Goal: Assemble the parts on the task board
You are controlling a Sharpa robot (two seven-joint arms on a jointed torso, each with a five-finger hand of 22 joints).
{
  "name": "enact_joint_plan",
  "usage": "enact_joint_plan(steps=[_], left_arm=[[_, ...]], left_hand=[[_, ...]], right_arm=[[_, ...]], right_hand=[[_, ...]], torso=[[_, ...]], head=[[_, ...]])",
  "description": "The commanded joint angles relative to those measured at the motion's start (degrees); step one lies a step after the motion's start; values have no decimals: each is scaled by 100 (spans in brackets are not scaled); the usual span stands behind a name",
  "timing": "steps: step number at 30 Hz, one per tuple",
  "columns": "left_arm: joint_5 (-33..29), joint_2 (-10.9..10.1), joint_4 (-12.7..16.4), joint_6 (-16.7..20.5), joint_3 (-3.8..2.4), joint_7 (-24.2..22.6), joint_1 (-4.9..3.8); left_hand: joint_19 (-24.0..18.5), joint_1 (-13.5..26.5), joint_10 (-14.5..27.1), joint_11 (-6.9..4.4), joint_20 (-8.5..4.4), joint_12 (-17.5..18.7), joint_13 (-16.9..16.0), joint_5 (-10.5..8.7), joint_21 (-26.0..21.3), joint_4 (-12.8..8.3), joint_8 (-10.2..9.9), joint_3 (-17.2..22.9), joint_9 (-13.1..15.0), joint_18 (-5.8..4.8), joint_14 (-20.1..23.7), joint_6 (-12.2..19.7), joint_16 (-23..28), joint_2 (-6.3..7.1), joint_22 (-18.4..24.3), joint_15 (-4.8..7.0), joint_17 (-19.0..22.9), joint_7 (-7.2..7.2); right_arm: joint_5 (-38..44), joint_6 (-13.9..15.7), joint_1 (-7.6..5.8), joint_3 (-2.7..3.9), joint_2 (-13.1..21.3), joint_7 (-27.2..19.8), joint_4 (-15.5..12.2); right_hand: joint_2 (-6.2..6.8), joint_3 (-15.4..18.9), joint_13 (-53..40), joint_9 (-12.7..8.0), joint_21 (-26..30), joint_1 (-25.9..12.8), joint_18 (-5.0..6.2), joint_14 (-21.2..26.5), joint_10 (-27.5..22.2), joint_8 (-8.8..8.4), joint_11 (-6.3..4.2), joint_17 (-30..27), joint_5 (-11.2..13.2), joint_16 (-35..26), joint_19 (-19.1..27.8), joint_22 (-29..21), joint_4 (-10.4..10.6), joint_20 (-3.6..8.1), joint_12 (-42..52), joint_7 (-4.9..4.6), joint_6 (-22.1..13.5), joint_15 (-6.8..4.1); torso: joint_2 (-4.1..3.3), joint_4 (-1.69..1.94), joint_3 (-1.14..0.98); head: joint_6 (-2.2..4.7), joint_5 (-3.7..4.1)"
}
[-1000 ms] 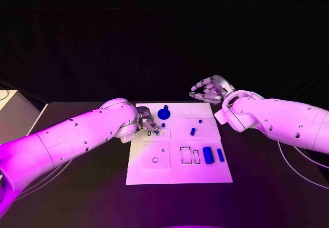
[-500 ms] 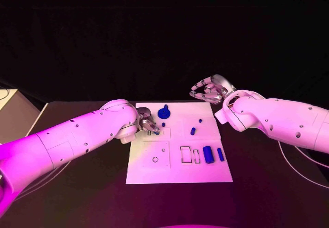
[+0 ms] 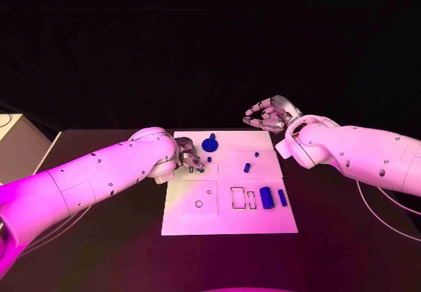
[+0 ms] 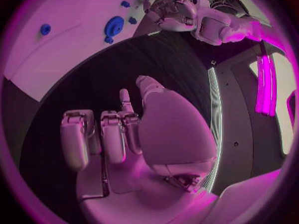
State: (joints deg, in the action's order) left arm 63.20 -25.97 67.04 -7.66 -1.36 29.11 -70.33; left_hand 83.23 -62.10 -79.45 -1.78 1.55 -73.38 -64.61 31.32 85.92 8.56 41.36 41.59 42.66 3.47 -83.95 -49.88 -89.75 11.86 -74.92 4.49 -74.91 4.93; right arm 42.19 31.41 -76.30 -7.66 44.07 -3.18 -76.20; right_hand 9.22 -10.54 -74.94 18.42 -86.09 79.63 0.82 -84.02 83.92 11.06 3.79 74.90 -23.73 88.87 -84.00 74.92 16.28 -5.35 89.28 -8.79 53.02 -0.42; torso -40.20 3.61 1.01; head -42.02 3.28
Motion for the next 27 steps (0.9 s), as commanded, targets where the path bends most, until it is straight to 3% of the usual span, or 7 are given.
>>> enact_joint_plan(steps=[1, 14, 27], left_arm=[[-5, 13, 4, -45, 1, -5, 4], [-15, 78, -100, -347, 1, 31, 4], [-15, 206, -265, -375, 4, 36, 22]], left_hand=[[34, -4, -19, -20, 7, 16, 7, 22, 19, -886, 18, 868, 406, -114, -605, -295, -25, -77, -542, 41, -1509, -266], [40, -5, -14, -21, 4, 26, 21, 22, 22, -892, 18, 876, 410, -117, -605, -294, -25, -76, -551, 43, -1509, -268], [42, -8, -19, -23, 2, 21, 12, 23, 23, -900, 18, 885, 415, -117, -605, -294, -25, -75, -553, 44, -1509, -269]], right_arm=[[61, -41, 5, 2, 2, -26, -6], [62, -39, 7, 2, 1, -27, -4], [62, -41, 14, 2, -9, -30, 1]], right_hand=[[20, -27, -1464, 6, 14, -20, 15, -522, 567, -23, 25, 1186, 22, -4, -435, 1249, 0, -18, 15, -15, -37, 16], [20, -27, -1464, 6, 14, -20, 15, -522, 567, -23, 25, 1186, 22, -4, -435, 1249, 0, -18, 15, -15, -37, 16], [38, -49, -1462, 19, 21, -43, 17, -521, 564, -24, 26, 1180, 20, -7, -433, 1245, 0, -20, 12, -16, -41, 17]], torso=[[0, -1, 0], [1, 1, 0], [-3, -1, -3]], head=[[1, 3], [-14, -3], [-20, -1]])
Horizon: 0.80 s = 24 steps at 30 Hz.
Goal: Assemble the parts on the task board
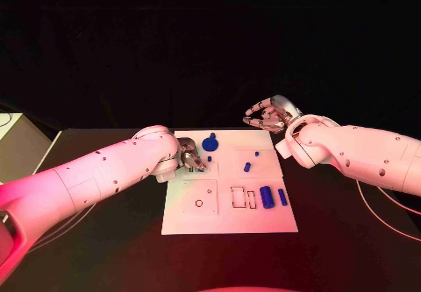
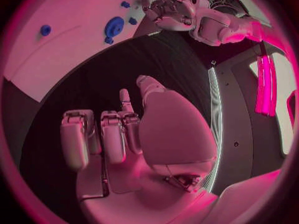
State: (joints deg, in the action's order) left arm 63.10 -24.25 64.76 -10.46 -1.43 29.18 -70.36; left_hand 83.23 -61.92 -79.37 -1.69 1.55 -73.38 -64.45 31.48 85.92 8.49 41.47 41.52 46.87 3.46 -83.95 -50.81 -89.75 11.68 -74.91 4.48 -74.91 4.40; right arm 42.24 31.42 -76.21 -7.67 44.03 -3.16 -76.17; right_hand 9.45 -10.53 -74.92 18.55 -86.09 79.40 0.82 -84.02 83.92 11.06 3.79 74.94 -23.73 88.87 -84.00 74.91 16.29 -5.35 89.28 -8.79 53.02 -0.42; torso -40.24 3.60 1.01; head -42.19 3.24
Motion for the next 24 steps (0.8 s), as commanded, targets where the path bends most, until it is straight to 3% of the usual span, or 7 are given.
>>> enact_joint_plan(steps=[1, 11, 24], left_arm=[[-4, 42, -49, -95, 12, 29, 25], [-24, 92, -147, -105, 12, 36, 26], [-64, 148, -286, -58, 12, 48, 26]], left_hand=[[42, -27, -27, -32, 2, 21, -4, 6, 23, -892, 6, 892, -6, -117, -605, -201, -25, -57, -555, 45, -1509, -216], [43, -18, -38, -32, -1, 8, -23, 1, 23, -888, 6, 899, 1, -117, -605, -203, -25, -66, -555, 46, -1509, -215], [3, 164, -12, -21, -12, 56, 39, -159, -10, -771, -38, 804, 63, -104, -605, -151, -25, -168, -494, 43, -1509, -210]], right_arm=[[57, -42, 7, 2, -6, -32, -1], [57, -48, 15, 2, -5, -33, 1], [57, -72, 19, 2, 5, -28, -7]], right_hand=[[15, -50, -1464, 5, 21, -20, 17, -521, 564, -24, 26, 1176, 21, -7, -433, 1247, 0, -20, 12, -16, -42, 17], [15, -50, -1464, 5, 21, -20, 17, -521, 564, -24, 26, 1176, 21, -7, -433, 1247, 0, -20, 12, -16, -42, 17], [15, -50, -1464, 5, 21, -20, 17, -521, 564, -24, 26, 1176, 21, -7, -433, 1247, 0, -20, 12, -16, -42, 17]], torso=[[1, -2, -3], [8, 2, -4], [9, -2, 1]], head=[[-4, 2], [-8, 8], [-11, 10]])
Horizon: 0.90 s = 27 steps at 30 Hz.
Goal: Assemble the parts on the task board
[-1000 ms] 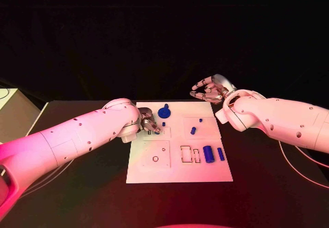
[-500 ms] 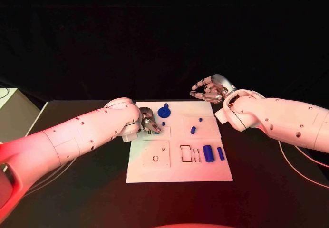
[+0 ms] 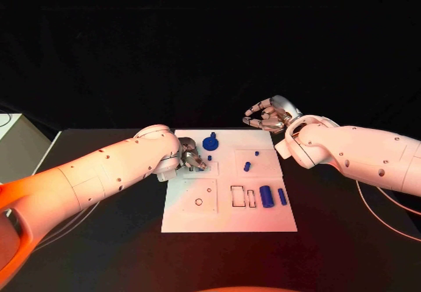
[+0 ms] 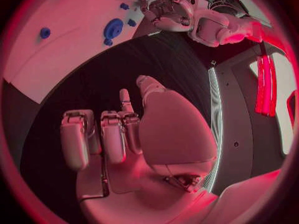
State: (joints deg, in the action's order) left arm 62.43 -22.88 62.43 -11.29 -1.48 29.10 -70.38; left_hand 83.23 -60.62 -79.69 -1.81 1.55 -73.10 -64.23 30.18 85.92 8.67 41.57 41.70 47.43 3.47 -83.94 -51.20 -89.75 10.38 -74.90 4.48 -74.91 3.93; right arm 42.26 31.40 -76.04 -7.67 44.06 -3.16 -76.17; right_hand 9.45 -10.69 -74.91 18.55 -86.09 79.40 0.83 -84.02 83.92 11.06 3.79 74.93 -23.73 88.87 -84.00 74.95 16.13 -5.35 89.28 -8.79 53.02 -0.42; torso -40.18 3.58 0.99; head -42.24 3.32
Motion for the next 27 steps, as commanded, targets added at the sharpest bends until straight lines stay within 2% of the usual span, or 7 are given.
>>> enact_joint_plan(steps=[1, 7, 11, 15, 27], left_arm=[[-2, 11, -57, 32, 17, 57, 28], [-41, -3, -64, 96, 15, 56, 28], [-87, -9, -57, 102, 14, 55, 28], [-167, -12, -43, 90, 13, 50, 28], [-334, -43, 43, 189, 2, 4, 29]], left_hand=[[-3, 48, 26, -7, -12, 34, 25, -32, -14, -781, -61, 770, 6, -102, -606, -100, -25, -39, -486, 43, -1509, -160], [-67, 176, 110, 46, 10, 64, 53, -33, -68, -678, -336, 579, -90, -81, -606, 47, -25, -18, -390, 7, -1509, -99], [-86, 162, 144, 56, 16, 84, 77, -25, -82, -691, -389, 568, -113, -75, -606, 56, -25, -13, -362, -3, -1509, -87], [-89, -31, 216, 95, 43, 117, 113, 24, -89, -868, -597, 770, -212, -73, -606, 12, -25, -94, -358, -37, -1509, -23], [-77, -133, 228, 114, 63, 141, 152, 33, -77, -1004, -692, 954, -251, -76, -606, -91, -25, -134, -379, -54, -1509, -10]], right_arm=[[55, -71, 3, 2, 3, -28, -7], [56, -76, 4, 2, 13, -25, -9], [56, -86, 6, 2, 16, -22, -11], [58, -95, 12, 2, 15, -19, -13], [73, -122, 25, 2, 16, -9, -14]], right_hand=[[15, -34, -1465, 6, 21, -20, 17, -521, 564, -24, 26, 1177, 21, -7, -433, 1243, 16, -20, 12, -16, -42, 17], [15, -34, -1465, 6, 21, -20, 17, -521, 564, -24, 26, 1177, 21, -7, -433, 1243, 16, -20, 12, -16, -42, 17], [24, -53, -1464, 15, 34, -38, 20, -520, 563, -26, 27, 1175, 21, -8, -428, 1236, 17, -22, 10, -17, -49, 18], [24, -53, -1464, 15, 34, -38, 20, -520, 563, -26, 27, 1175, 21, -8, -428, 1236, 17, -22, 10, -17, -49, 18], [24, -53, -1464, 15, 34, -38, 20, -520, 563, -26, 27, 1175, 21, -8, -428, 1236, 17, -22, 10, -17, -49, 18]], torso=[[2, 2, 3], [0, 5, 4], [2, 4, 2], [4, 5, 3], [2, 0, 2]], head=[[-9, 6], [-15, 15], [-18, 13], [-22, 13], [-14, 16]])
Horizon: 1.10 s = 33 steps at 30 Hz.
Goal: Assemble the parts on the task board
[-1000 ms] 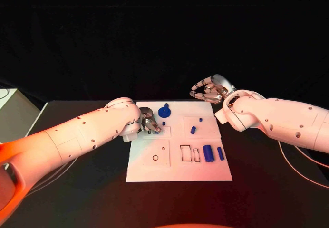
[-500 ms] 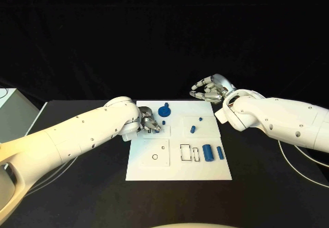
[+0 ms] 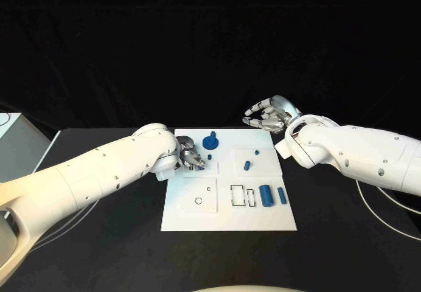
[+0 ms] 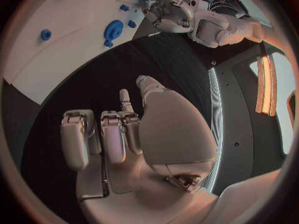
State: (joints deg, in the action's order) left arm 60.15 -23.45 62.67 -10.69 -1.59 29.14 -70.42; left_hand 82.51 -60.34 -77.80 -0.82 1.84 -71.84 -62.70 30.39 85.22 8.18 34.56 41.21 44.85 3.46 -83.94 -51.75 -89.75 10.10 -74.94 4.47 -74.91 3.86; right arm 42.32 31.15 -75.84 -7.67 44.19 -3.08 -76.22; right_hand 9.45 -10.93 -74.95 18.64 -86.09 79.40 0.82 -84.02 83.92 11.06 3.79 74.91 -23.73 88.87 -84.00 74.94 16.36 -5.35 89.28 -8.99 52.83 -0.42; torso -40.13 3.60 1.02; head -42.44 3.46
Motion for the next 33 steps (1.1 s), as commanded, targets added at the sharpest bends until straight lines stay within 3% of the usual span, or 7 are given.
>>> enact_joint_plan(steps=[1, 17, 24, 33], left_arm=[[-114, 9, 24, 137, 12, -2, 34], [-300, -80, 119, 49, -21, -21, 29], [-517, -112, 107, -321, -114, -16, -2], [-633, -94, -7, -865, -170, 17, -124]], left_hand=[[-5, -161, 39, 14, 34, 15, -1, 12, -6, -955, 9, 1004, 7, -75, -606, -35, -25, -106, -375, -53, -1509, -3], [-14, -204, 5, 15, 37, -29, -70, 10, -9, -1020, -14, 1069, 4, -71, -606, -93, -25, -94, -363, -55, -1509, -4], [-41, -212, 31, 15, 38, 5, -22, 11, -25, -1033, -21, 1087, 2, -62, -606, -103, -25, -93, -325, -57, -1509, -5], [-61, -220, 50, 18, 41, 26, 5, 8, -36, -1041, -36, 1108, -1, -56, -606, -105, -25, -99, -300, -59, -1509, -3]], right_arm=[[68, -98, 5, 2, 4, -16, -10], [75, -122, 15, 2, 11, -9, -3], [80, -124, 19, 1, 12, -5, 2], [84, -128, 20, 1, 5, 0, 12]], right_hand=[[24, -29, -1460, 5, 34, -38, 20, -520, 563, -27, 27, 1176, 21, -8, -428, 1237, -7, -21, 10, 2, -29, 18], [26, -43, -1465, 12, 31, -54, 19, -520, 568, -28, 28, 1176, 18, -8, -430, 1239, -4, -22, 17, 2, -32, 18], [26, -43, -1465, 12, 31, -54, 19, -520, 568, -28, 28, 1176, 18, -8, -430, 1239, -4, -22, 17, 2, -32, 18], [26, -43, -1465, 12, 31, -54, 19, -520, 568, -28, 28, 1176, 18, -8, -430, 1239, -4, -22, 17, 2, -32, 18]], torso=[[-3, -2, 0], [1, 1, -5], [3, -2, -7], [-4, -4, -6]], head=[[6, 2], [11, 9], [31, 5], [45, 15]])
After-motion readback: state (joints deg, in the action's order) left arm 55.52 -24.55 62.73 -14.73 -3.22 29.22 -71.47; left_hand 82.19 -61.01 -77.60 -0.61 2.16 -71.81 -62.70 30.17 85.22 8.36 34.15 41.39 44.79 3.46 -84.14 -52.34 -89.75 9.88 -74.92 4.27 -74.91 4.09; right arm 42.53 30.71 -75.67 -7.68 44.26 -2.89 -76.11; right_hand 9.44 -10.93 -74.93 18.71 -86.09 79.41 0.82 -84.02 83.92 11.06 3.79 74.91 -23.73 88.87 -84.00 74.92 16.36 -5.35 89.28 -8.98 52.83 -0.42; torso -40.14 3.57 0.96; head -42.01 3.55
